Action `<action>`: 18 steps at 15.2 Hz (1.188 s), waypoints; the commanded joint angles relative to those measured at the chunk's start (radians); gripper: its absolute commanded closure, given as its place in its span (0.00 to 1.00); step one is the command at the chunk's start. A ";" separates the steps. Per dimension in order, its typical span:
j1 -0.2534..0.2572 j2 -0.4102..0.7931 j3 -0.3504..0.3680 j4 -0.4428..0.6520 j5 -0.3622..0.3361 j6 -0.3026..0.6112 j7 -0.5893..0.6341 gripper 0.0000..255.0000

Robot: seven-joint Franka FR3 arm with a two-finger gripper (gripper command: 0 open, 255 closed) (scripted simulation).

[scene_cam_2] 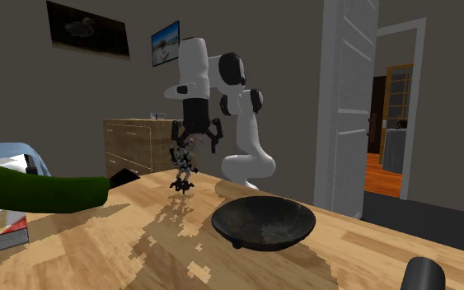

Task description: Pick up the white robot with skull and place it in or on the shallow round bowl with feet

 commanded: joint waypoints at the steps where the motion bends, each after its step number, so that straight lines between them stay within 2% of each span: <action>1: -0.002 -0.002 -0.004 -0.039 -0.003 0.034 -0.001 0.00; 9: -0.002 -0.002 -0.004 -0.039 -0.003 0.034 -0.001 0.00; 10: -0.002 -0.002 -0.004 -0.039 -0.003 0.034 0.000 1.00; 18: -0.005 -0.003 -0.012 -0.054 -0.007 0.049 -0.007 1.00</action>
